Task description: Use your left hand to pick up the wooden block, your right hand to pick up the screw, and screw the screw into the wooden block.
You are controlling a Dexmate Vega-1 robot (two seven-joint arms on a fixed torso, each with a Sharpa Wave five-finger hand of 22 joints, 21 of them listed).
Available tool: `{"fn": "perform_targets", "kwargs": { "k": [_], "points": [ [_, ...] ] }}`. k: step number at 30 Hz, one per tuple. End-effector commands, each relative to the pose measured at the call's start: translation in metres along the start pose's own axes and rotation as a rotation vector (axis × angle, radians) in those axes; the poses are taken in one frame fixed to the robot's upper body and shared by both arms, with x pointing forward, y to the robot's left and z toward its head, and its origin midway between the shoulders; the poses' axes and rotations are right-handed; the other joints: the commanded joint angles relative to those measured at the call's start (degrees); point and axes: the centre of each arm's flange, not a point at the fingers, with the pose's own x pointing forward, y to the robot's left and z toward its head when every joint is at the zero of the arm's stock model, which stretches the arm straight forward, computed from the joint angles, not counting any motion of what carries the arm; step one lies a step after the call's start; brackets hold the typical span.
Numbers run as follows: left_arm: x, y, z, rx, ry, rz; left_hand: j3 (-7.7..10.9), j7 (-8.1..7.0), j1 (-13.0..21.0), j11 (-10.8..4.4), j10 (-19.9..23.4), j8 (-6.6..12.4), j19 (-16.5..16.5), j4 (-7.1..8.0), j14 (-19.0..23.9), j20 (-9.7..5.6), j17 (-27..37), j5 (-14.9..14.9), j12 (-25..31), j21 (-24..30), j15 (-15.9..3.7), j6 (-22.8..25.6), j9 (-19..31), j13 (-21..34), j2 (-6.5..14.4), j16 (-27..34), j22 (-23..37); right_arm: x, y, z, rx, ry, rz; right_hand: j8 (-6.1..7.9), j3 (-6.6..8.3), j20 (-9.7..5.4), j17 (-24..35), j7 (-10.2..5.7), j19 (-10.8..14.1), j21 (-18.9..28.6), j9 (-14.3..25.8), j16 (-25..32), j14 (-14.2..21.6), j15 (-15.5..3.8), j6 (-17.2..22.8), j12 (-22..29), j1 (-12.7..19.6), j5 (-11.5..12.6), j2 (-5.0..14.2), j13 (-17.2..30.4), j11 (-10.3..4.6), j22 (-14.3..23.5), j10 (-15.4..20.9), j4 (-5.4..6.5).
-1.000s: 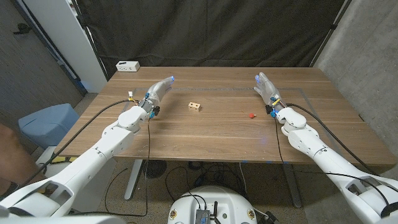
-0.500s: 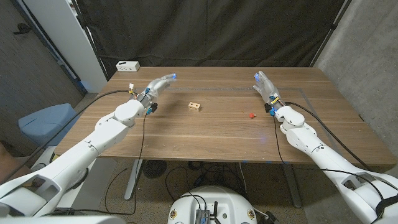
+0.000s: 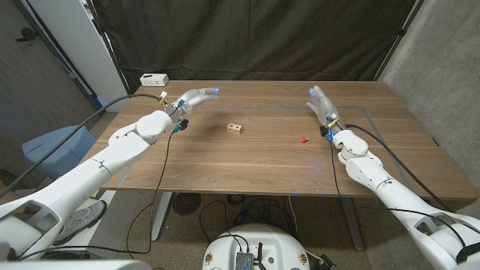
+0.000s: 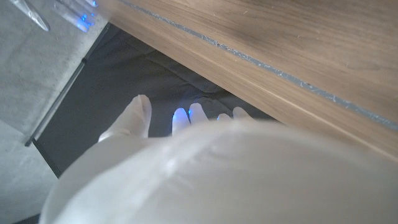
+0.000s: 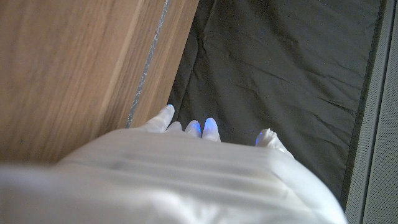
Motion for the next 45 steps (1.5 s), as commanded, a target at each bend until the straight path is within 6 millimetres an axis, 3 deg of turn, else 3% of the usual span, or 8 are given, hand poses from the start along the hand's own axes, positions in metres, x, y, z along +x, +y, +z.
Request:
{"fn": "perform_targets", "kwargs": {
  "k": [1, 8, 20, 26, 34, 45],
  "points": [
    [0.011, 0.012, 0.029, 0.258, -0.010, -0.070, -0.39, -0.42, 1.4, -0.14, 0.7, 0.27, -0.3, -0.10, 0.6, 0.36, 0.2, -0.3, 0.1, 0.0, -0.49, 0.6, 0.1, 0.2, -0.6, 0.3, 0.3, -0.012, -0.005, 0.001, -0.003, -0.006, -0.022, -0.07, 0.58, -0.76, 0.2, 0.30, 0.4, 0.3, 0.3, 0.2, -0.1, -0.80, 0.3, 0.4, 0.3, 0.1, -0.09, 0.3, -0.36, 0.1, -0.2, -0.07],
    [0.021, 0.009, 0.046, 0.408, -0.012, -0.098, -0.80, -1.52, 3.6, -0.77, 1.5, 0.15, -1.5, -0.16, 1.1, 0.86, 0.3, -0.1, 0.1, -0.3, -0.83, 1.0, 0.2, 0.3, -2.4, 0.4, 0.3, -0.016, -0.007, -0.002, 0.004, -0.004, -0.033, -0.05, 0.69, -0.65, 0.1, -0.17, 0.4, 0.3, 0.3, 0.1, -0.1, -0.60, 0.4, 0.4, 0.3, 0.1, -0.07, 0.3, -0.54, 0.1, -0.1, -0.12],
    [0.036, 0.003, 0.067, 0.600, 0.023, -0.196, -1.95, -1.08, 8.4, -0.92, -0.7, -1.19, -6.8, 0.34, -1.8, 1.62, 0.4, 0.4, -1.3, -0.7, -0.12, -1.3, 0.3, 0.6, -5.9, -0.3, 0.4, -0.015, -0.010, -0.005, 0.001, -0.001, -0.044, -0.08, 0.84, -0.53, 0.1, -0.20, 0.3, 0.3, 0.3, 0.1, -0.2, -0.53, 0.3, 0.3, 0.3, 0.1, -0.06, 0.3, -0.53, 0.1, -0.2, -0.22],
    [0.040, 0.002, 0.076, 0.677, 0.031, -0.253, -2.33, -0.43, 9.7, -0.20, -1.4, -1.50, -8.7, 0.62, -3.1, 1.79, 0.4, 0.5, -1.4, -0.8, -0.05, -2.2, 0.4, 0.7, -6.2, -0.4, 0.4, -0.014, -0.011, -0.006, -0.003, 0.005, -0.047, -0.10, 0.90, -0.47, 0.1, -0.20, 0.3, 0.3, 0.3, 0.1, -0.1, -0.39, 0.3, 0.3, 0.3, 0.1, -0.08, 0.3, -0.57, 0.1, -0.2, -0.25],
    [0.039, 0.001, 0.085, 0.759, 0.038, -0.286, -2.53, -0.20, 10.9, -0.38, -2.0, -1.71, -10.4, 0.72, -4.1, 2.42, 0.4, 0.5, -1.5, -0.8, 0.20, -3.2, 0.5, 0.9, -6.3, -0.3, 0.3, -0.016, -0.011, -0.007, -0.005, 0.004, -0.062, -0.11, 1.01, -0.38, 0.1, -0.24, 0.3, 0.3, 0.3, 0.1, -0.1, -0.33, 0.3, 0.3, 0.3, 0.0, -0.07, 0.3, -0.54, 0.1, -0.1, -0.30],
    [0.031, -0.002, 0.093, 0.887, 0.031, -0.297, -2.70, -1.04, 12.1, -0.68, -2.5, -1.54, -11.6, 0.85, -4.8, 3.31, 0.4, 0.5, -1.5, -0.7, 0.47, -3.3, 0.5, 1.0, -6.2, -0.2, 0.3, -0.019, -0.008, -0.007, -0.010, 0.000, -0.087, -0.11, 1.14, -0.21, 0.2, -0.15, 0.3, 0.3, 0.3, 0.1, -0.1, -0.30, 0.3, 0.3, 0.3, 0.0, -0.12, 0.3, -0.44, 0.1, -0.1, -0.38]
  ]
}}
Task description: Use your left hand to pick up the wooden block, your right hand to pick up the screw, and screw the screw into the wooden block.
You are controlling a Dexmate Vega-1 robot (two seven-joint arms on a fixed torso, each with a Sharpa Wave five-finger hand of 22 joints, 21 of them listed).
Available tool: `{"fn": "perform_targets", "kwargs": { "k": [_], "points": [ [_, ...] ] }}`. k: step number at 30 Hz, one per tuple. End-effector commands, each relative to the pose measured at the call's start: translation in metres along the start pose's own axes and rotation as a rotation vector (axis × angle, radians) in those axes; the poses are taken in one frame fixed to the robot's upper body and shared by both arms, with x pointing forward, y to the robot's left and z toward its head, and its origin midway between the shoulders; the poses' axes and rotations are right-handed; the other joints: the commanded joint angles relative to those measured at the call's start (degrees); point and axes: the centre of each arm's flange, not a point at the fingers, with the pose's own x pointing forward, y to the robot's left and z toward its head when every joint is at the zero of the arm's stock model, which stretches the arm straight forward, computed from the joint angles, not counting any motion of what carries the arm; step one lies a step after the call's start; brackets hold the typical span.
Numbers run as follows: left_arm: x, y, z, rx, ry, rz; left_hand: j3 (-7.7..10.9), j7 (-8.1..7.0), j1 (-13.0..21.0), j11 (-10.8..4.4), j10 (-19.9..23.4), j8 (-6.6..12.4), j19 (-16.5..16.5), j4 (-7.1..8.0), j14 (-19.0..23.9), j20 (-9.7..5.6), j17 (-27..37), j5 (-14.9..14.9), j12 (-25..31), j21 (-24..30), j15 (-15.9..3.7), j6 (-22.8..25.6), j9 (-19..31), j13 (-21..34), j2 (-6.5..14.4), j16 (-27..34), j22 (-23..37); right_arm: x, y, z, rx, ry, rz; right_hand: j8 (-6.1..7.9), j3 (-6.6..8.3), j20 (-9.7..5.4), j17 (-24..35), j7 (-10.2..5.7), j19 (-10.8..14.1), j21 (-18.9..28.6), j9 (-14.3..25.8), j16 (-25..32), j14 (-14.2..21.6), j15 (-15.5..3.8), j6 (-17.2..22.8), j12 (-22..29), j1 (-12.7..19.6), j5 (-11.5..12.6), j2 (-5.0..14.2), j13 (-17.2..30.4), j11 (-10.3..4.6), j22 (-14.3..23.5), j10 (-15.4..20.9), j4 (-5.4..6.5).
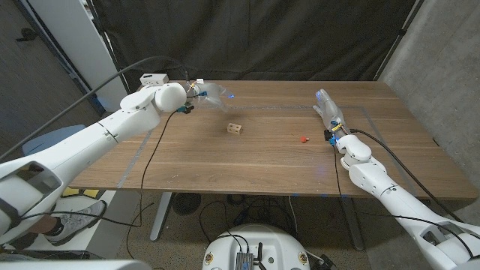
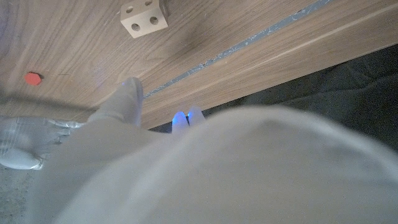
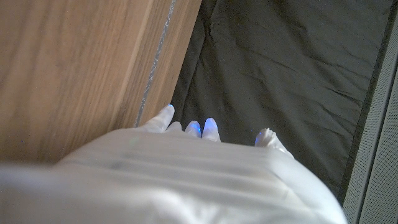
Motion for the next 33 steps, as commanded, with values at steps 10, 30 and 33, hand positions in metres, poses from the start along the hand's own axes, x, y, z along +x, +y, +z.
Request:
{"fn": "perform_targets", "kwargs": {
  "k": [10, 30, 33],
  "points": [
    [-0.006, -0.004, 0.024, 0.259, 0.048, -0.042, -0.45, -0.54, 1.6, -0.57, 0.4, 0.44, -1.6, 0.04, -0.4, 0.77, 0.2, 0.3, 0.4, 0.2, -0.33, 0.5, 0.3, 0.3, -0.3, 0.3, 0.1, -0.004, 0.007, 0.000, -0.008, -0.003, -0.029, -0.10, 0.53, -0.12, 0.2, -0.13, 0.4, 0.3, 0.3, 0.1, -0.1, -0.31, 0.3, 0.3, 0.2, 0.0, -0.21, 0.3, -0.28, 0.2, 0.0, -0.16],
    [0.000, -0.014, 0.045, 0.424, 0.089, -0.070, -0.87, -0.70, 3.2, -1.11, -0.6, -0.16, -3.4, 0.07, -1.0, 1.94, 0.2, 0.4, 0.2, 0.2, -0.23, -1.6, 0.3, 0.5, -0.9, 0.3, 0.1, -0.009, 0.013, -0.005, -0.006, 0.009, -0.041, -0.06, 0.65, 0.02, 0.2, 0.01, 0.4, 0.3, 0.3, 0.1, -0.2, -0.36, 0.4, 0.3, 0.0, -0.1, -0.34, 0.3, -0.09, 0.2, 0.1, -0.21],
    [0.003, -0.016, 0.048, 0.442, 0.084, -0.074, -0.96, -0.71, 3.5, -1.10, -0.8, -0.26, -3.5, 0.03, -1.1, 2.09, 0.2, 0.5, 0.2, 0.2, -0.19, -2.1, 0.3, 0.5, -1.1, 0.3, 0.1, -0.011, 0.013, -0.005, -0.004, 0.010, -0.045, -0.06, 0.67, 0.01, 0.2, 0.00, 0.4, 0.3, 0.3, 0.1, -0.2, -0.35, 0.4, 0.3, 0.0, -0.1, -0.35, 0.3, 0.02, 0.2, 0.1, -0.22]
  ]
}}
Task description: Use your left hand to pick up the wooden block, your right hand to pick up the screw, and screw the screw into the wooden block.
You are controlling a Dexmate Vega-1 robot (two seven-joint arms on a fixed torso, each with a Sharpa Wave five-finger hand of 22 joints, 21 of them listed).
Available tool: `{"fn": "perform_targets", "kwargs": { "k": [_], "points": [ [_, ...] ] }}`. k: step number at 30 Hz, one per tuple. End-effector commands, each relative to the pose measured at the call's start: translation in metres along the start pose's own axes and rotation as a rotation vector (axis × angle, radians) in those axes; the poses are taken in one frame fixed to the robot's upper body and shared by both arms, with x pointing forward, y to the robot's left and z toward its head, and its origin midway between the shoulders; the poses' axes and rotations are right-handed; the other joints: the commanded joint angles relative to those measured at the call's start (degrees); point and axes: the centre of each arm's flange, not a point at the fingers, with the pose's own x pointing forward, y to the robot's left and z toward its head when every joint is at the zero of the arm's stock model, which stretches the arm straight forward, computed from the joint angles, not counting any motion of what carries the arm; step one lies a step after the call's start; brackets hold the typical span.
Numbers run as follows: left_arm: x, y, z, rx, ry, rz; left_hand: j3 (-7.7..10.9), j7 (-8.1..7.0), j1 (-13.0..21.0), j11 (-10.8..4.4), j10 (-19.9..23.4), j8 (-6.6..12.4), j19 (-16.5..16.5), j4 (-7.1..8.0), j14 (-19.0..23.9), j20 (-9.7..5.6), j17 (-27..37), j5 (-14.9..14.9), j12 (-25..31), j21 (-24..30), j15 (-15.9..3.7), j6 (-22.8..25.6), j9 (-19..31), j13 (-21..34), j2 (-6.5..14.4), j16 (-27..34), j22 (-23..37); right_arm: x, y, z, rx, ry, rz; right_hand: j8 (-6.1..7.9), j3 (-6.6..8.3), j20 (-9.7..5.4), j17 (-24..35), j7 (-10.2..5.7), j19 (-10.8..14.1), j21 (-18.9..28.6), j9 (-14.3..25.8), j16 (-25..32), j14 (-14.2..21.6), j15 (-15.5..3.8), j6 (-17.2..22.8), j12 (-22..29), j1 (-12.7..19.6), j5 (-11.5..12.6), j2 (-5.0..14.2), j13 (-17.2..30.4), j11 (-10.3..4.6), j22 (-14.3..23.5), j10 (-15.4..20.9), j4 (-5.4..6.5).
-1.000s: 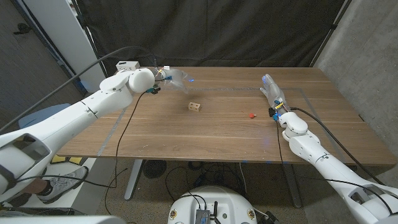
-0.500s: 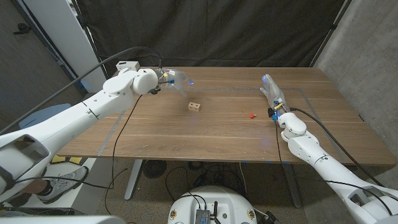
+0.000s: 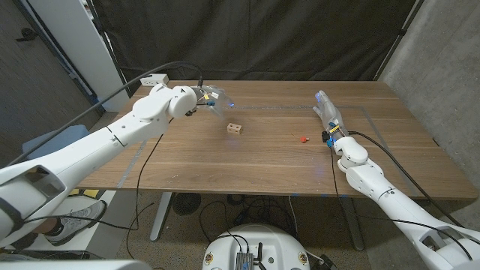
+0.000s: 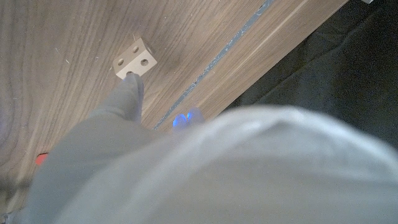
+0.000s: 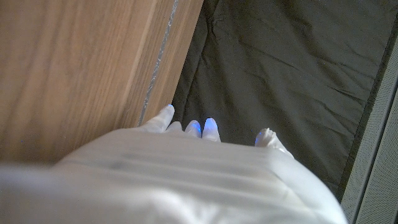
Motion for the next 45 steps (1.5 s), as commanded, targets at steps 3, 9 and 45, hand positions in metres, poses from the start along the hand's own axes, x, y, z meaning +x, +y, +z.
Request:
{"fn": "perform_targets", "kwargs": {
  "k": [3, 9, 45],
  "points": [
    [0.007, -0.001, 0.016, 0.100, 0.010, -0.007, -0.30, 0.01, 1.3, -0.18, -0.7, -0.19, -3.3, -0.20, -0.7, 0.77, 0.2, 0.3, -0.1, 0.3, 0.03, -0.8, 0.3, 0.3, -0.3, 0.3, 0.1, -0.006, 0.004, -0.003, 0.005, 0.008, -0.015, -0.08, 0.37, 0.02, 0.1, 0.02, 0.4, 0.3, 0.3, 0.1, -0.2, -0.36, 0.4, 0.3, -0.1, -0.1, -0.35, 0.3, 0.01, 0.2, 0.1, 0.10],
    [0.011, -0.002, 0.020, 0.111, -0.001, 0.001, -0.39, -0.09, 2.0, -0.45, -0.7, -0.04, -3.0, -0.29, -0.7, 1.09, 0.2, 0.4, 0.1, 0.5, 0.08, -0.9, 0.3, 0.4, -0.5, 0.4, 0.1, -0.009, 0.003, -0.004, 0.007, 0.014, -0.023, -0.08, 0.43, 0.02, 0.1, 0.05, 0.4, 0.3, 0.3, 0.1, -0.2, -0.32, 0.4, 0.3, -0.1, -0.1, -0.36, 0.3, -0.10, 0.2, 0.1, 0.07],
    [0.035, -0.029, 0.033, 0.094, 0.009, -0.037, -1.09, 0.35, 3.6, -0.42, -0.5, 0.31, -2.1, 0.37, 0.6, 1.41, 0.2, 0.5, 0.5, 0.9, -0.02, -0.5, 0.3, 0.7, -0.6, 0.8, 0.0, -0.013, 0.001, -0.009, 0.019, 0.021, -0.034, -0.13, 0.57, 0.21, 0.1, 0.07, 0.4, 0.4, 0.3, 0.2, -0.3, -0.28, 0.3, 0.2, -0.6, -0.2, -0.54, 0.3, 0.15, 0.2, -0.1, 0.09]
  ]
}}
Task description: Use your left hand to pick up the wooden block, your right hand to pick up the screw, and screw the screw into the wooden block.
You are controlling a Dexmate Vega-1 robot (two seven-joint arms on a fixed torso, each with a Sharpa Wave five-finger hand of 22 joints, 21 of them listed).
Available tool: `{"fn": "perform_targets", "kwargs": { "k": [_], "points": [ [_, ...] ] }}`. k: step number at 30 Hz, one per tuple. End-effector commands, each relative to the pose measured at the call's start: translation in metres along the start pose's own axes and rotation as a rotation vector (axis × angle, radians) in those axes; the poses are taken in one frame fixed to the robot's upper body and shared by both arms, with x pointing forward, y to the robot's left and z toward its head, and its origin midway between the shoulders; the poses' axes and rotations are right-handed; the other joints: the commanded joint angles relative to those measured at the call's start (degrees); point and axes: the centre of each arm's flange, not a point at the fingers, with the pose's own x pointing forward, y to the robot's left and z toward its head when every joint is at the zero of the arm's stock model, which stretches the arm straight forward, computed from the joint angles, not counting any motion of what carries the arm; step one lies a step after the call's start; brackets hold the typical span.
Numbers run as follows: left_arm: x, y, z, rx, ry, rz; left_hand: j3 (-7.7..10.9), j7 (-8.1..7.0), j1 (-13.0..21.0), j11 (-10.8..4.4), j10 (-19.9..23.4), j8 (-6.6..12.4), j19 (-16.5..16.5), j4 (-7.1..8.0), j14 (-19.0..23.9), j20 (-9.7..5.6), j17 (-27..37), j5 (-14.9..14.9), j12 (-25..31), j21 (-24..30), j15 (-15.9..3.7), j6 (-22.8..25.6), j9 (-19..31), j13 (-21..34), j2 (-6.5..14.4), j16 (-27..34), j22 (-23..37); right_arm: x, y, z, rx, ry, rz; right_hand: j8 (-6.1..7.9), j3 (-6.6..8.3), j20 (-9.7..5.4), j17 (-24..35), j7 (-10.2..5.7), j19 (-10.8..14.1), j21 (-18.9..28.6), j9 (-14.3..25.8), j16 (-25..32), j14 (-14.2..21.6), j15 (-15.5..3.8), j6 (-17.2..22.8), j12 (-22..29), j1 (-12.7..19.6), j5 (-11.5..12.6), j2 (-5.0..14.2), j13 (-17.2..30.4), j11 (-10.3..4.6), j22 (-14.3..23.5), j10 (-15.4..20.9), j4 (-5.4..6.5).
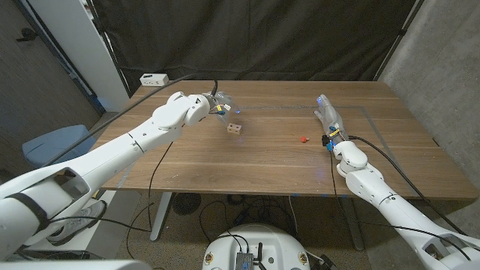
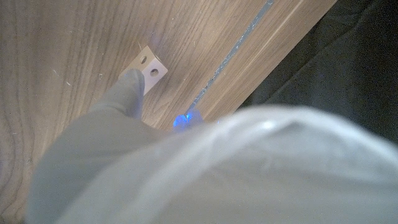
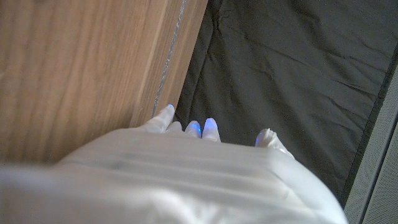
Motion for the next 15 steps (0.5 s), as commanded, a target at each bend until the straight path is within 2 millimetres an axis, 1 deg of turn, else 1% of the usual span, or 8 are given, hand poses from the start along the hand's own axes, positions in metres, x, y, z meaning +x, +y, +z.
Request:
{"fn": "perform_targets", "kwargs": {
  "k": [1, 9, 15],
  "points": [
    [0.006, -0.010, 0.004, -0.021, 0.016, -0.012, -0.52, 0.12, 0.3, 0.12, 0.2, 0.25, -2.2, 0.25, 0.5, 0.61, 0.2, 0.2, 0.6, 0.7, 0.17, 0.5, 0.2, 0.2, 0.4, 0.6, 0.2, 0.000, 0.000, -0.001, 0.002, 0.000, 0.001, -0.12, 0.57, 0.21, 0.2, 0.06, 0.4, 0.4, 0.3, 0.2, -0.3, -0.28, 0.3, 0.2, -0.4, -0.2, -0.28, 0.3, 0.11, 0.2, -0.1, 0.07],
    [0.009, -0.015, 0.006, -0.028, 0.018, -0.007, -0.92, 0.23, -0.1, -0.02, 0.8, 0.35, -1.7, 0.56, 1.4, 0.56, 0.2, 0.1, 0.9, 0.8, -0.19, 1.0, 0.2, 0.3, 0.4, 0.8, 0.2, 0.002, 0.001, -0.002, 0.003, -0.001, 0.001, -0.12, 0.61, 0.19, 0.2, 0.08, 0.4, 0.4, 0.3, 0.2, -0.3, -0.24, 0.3, 0.2, -0.4, -0.2, -0.28, 0.3, 0.10, 0.2, -0.1, 0.07],
    [0.013, -0.020, 0.008, -0.042, 0.017, -0.004, -1.19, 0.32, -0.1, -0.06, 1.2, 0.48, -2.4, 0.61, 1.3, 0.73, 0.2, 0.1, 1.1, 0.5, -0.19, 1.5, 0.2, 0.3, 0.4, 0.7, 0.2, 0.003, 0.001, -0.001, 0.002, 0.001, -0.001, -0.12, 0.64, 0.19, 0.2, 0.06, 0.4, 0.4, 0.3, 0.2, -0.3, -0.28, 0.3, 0.2, -0.5, -0.1, -0.27, 0.3, 0.05, 0.2, -0.1, 0.06]
  ]
}}
